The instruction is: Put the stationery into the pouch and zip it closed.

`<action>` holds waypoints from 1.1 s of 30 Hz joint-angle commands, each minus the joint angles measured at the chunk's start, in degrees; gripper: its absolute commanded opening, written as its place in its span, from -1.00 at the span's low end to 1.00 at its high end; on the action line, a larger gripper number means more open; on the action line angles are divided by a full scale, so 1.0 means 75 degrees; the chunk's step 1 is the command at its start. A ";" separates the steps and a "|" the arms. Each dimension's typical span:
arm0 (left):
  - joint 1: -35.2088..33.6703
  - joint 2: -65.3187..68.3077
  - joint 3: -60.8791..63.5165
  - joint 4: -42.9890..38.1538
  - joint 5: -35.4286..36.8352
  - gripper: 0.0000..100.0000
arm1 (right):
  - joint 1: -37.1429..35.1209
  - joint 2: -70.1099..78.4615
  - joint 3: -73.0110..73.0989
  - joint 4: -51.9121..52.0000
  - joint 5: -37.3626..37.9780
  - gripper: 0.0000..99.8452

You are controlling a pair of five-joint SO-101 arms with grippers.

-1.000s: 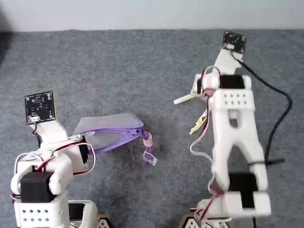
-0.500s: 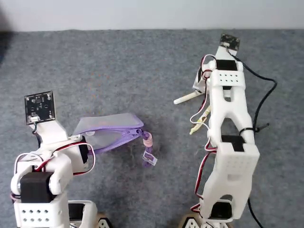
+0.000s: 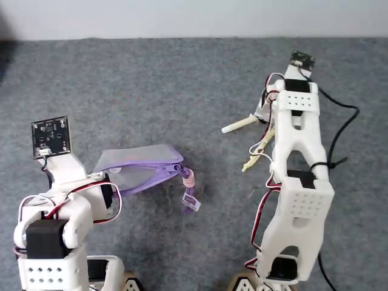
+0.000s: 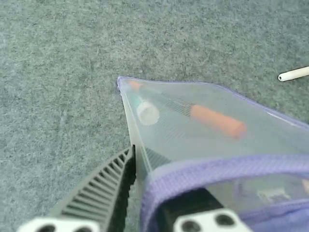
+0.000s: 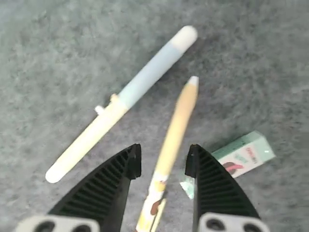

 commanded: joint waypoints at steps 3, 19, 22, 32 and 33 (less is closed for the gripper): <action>0.0035 0.0047 -0.0018 -0.0141 -0.0023 -0.97 | 0.0229 0.0287 -0.0352 -0.0064 0.0188 -0.69; 0.0035 0.0047 -0.0018 -0.0141 -0.0023 -0.97 | 0.0135 0.0287 -0.0352 -0.0264 0.0211 -0.97; 0.0035 0.0047 -0.0018 -0.0141 -0.0023 -0.97 | 0.0088 -0.0193 -0.0352 0.0076 0.0211 -0.98; 0.0035 0.0047 -0.0029 -0.0141 -0.0023 -0.97 | -0.0264 -0.2069 -0.0340 0.2186 0.0211 -0.98; 0.0035 0.0047 -0.0029 -0.0129 -0.0023 -0.97 | -0.0322 -0.2292 -0.0340 0.2421 0.0211 -0.98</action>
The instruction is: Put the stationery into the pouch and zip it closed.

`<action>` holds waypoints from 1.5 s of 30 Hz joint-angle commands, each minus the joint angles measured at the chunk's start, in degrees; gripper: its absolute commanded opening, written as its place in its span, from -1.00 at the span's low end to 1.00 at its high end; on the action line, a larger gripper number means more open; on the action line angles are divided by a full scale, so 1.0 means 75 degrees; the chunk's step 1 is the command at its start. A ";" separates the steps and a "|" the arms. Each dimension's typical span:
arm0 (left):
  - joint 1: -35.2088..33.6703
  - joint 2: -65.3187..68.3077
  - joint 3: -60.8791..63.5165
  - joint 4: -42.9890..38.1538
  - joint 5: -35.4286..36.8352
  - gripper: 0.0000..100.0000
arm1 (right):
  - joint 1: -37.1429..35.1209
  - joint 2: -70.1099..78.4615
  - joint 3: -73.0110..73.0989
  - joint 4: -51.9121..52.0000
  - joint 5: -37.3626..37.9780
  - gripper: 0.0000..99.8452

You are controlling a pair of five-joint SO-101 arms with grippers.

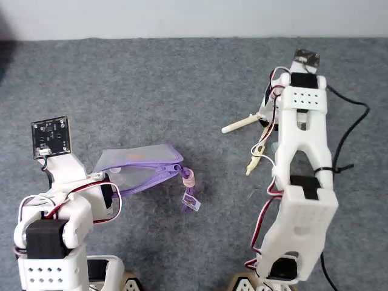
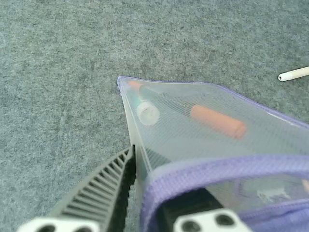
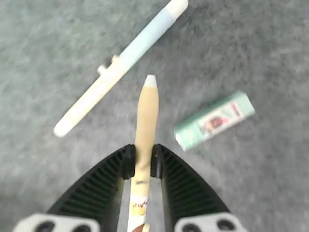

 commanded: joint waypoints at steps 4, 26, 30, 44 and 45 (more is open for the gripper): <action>0.0035 0.0070 -0.0029 0.0070 -0.0023 -0.97 | -0.0475 -0.1870 -0.0328 0.1342 0.0082 -0.98; 0.0035 0.0094 -0.0018 0.0141 -0.0023 -0.97 | -0.4132 -0.7590 -0.0270 0.2034 -0.0914 -0.98; 0.0035 0.0059 -0.0018 0.0141 -0.0023 -0.97 | -0.4507 -0.8293 -0.0270 0.1987 -0.0914 -0.98; 0.0035 0.0059 -0.0018 0.0141 0.0059 -0.97 | -0.4648 -1.1528 0.2954 0.0744 -0.0363 -0.98; 0.0035 0.0059 -0.0018 0.0141 0.0129 -0.97 | -0.4648 -1.1751 0.3329 0.0346 -0.0363 -0.98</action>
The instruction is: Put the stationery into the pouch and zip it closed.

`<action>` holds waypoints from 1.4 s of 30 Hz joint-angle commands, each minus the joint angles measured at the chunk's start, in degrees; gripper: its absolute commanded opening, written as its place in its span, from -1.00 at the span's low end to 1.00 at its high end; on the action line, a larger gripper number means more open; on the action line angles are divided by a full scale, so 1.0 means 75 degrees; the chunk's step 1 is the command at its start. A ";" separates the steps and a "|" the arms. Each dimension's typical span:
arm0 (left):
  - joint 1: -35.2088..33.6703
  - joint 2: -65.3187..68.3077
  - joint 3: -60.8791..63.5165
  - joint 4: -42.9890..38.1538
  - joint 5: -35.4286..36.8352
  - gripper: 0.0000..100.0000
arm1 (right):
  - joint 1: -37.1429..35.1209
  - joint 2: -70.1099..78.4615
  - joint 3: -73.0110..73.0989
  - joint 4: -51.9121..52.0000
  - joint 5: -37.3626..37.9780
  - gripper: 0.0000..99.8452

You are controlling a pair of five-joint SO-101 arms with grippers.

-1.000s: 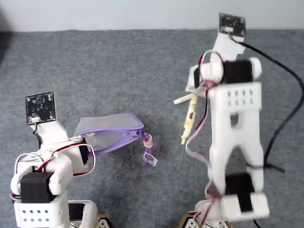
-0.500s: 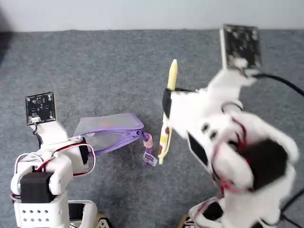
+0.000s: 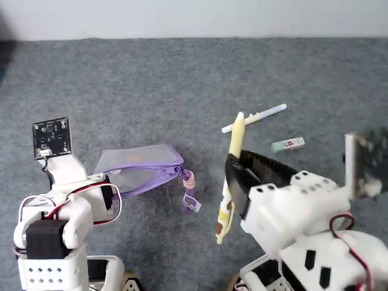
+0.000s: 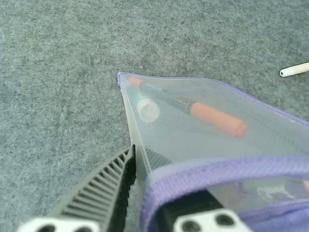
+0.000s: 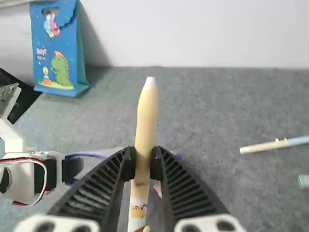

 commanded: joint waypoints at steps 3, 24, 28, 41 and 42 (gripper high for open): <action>0.0035 0.0059 -0.0041 -0.0012 0.0176 -0.97 | -0.0029 -0.0979 0.1840 -0.2292 0.0129 -0.98; 0.0047 0.0117 -0.1014 -0.0105 0.0457 -0.97 | -0.2889 -0.1084 0.6025 -0.9430 0.2450 -0.98; 0.0047 0.0117 -0.1061 -0.0129 0.0469 -0.97 | -0.3065 -0.1084 0.6658 -1.0379 0.2966 -0.98; 0.0352 0.0117 -0.1061 -0.0176 0.0821 -0.97 | -0.3018 -0.1166 0.8545 -1.1071 0.3610 -0.98; 0.0340 0.0117 -0.1061 -0.0176 0.0821 -0.97 | -0.3030 -0.1178 0.8557 -1.0966 0.3681 -0.98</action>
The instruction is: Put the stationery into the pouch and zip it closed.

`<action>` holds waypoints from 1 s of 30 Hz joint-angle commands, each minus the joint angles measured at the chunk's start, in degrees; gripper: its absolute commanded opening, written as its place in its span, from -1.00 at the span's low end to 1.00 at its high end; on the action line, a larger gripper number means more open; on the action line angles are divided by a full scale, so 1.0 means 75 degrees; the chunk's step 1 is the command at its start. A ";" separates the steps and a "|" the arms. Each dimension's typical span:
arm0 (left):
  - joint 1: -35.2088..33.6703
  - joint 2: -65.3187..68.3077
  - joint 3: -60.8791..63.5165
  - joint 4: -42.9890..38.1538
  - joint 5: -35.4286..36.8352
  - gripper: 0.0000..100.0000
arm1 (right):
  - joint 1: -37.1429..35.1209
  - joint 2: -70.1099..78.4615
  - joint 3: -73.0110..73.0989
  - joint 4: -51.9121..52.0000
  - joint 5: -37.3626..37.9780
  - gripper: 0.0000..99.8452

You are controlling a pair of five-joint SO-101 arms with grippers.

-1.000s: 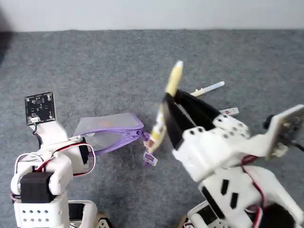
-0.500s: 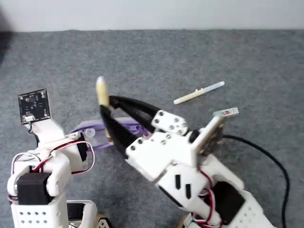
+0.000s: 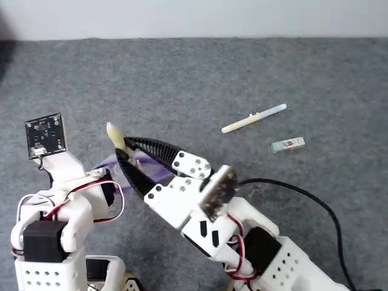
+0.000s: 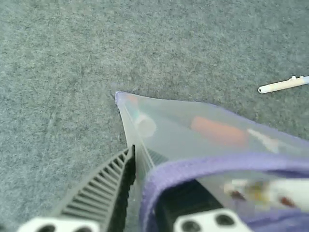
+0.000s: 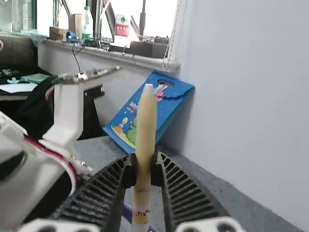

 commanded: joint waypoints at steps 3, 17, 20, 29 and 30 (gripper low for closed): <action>0.0012 0.0012 -0.0428 -0.0176 0.0117 -0.97 | -0.0064 -0.0428 -0.0316 0.1049 0.0012 -0.98; 0.0012 0.0012 -0.0404 -0.0164 0.0117 -0.97 | -0.0018 -0.0557 -0.2215 0.3968 -0.0539 -0.60; 0.0012 0.0012 -0.0404 -0.0164 0.0117 -0.97 | 0.0135 -0.0557 -0.2532 0.3968 -0.0563 -0.72; 0.0000 0.0000 -0.0404 -0.0141 0.0117 -0.97 | 0.3065 -0.0475 -0.2989 0.5093 -0.2309 -0.97; 0.0000 0.0000 -0.0404 -0.0141 0.0117 -0.97 | 0.3370 -0.0475 -0.2989 0.5363 -0.2485 -0.97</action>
